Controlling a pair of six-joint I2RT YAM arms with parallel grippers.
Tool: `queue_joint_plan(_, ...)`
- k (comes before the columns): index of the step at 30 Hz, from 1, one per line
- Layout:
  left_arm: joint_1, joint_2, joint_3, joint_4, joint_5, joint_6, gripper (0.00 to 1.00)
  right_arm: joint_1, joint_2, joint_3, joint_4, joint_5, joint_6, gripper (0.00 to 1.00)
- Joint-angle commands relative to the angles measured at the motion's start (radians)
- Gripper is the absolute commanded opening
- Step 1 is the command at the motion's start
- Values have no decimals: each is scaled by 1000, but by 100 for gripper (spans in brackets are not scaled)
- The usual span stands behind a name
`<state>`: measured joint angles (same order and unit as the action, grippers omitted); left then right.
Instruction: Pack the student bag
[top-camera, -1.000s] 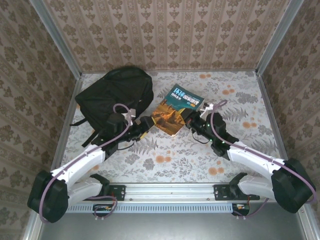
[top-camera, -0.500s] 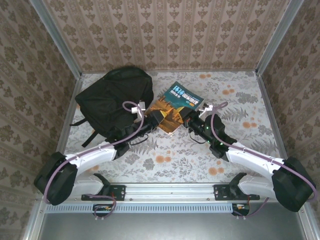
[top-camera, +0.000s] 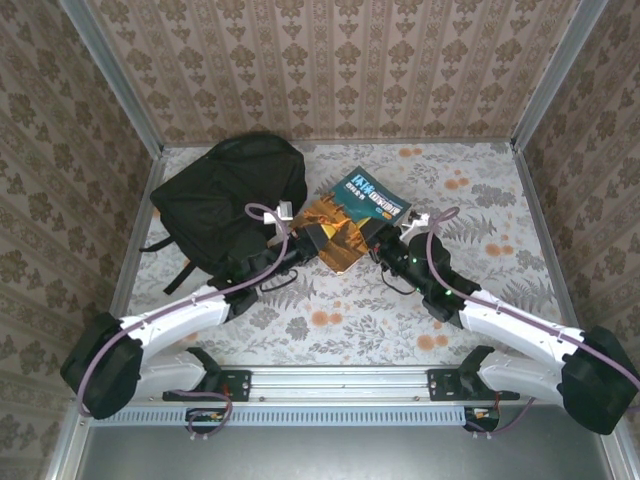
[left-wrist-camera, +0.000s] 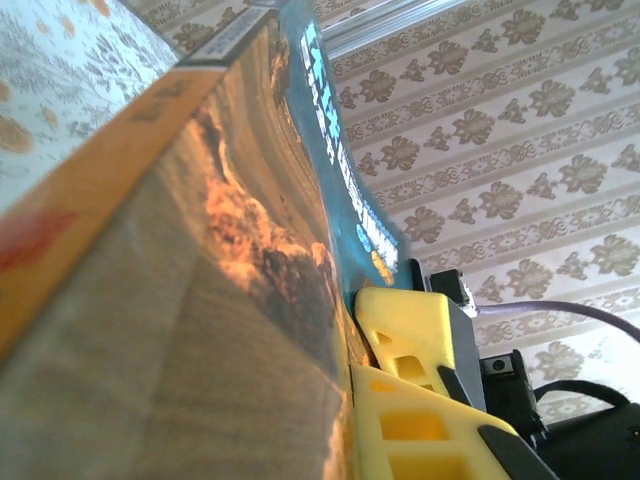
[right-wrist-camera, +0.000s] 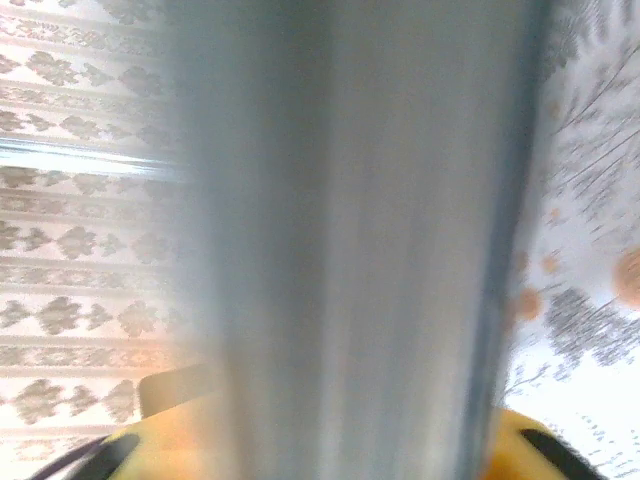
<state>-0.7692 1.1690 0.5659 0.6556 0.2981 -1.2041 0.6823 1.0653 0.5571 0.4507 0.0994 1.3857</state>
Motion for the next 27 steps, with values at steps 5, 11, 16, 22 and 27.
queue_joint_plan(5, 154, -197, 158, -503, 45, 384, 0, -27, -129, 36, -354, 133, -228, 83)
queue_joint_plan(11, 241, -280, 292, -910, 103, 733, 0, -49, -205, 101, -551, 58, -610, 95)
queue_joint_plan(16, 297, -254, 372, -1005, 376, 854, 0, -249, -189, 124, -461, -424, -715, 97)
queue_joint_plan(22, 341, -247, 372, -908, 607, 786, 0, -401, -105, 190, -387, -789, -671, 100)
queue_joint_plan(27, 349, -245, 310, -678, 727, 620, 0, -403, -28, 262, -400, -917, -670, 100)
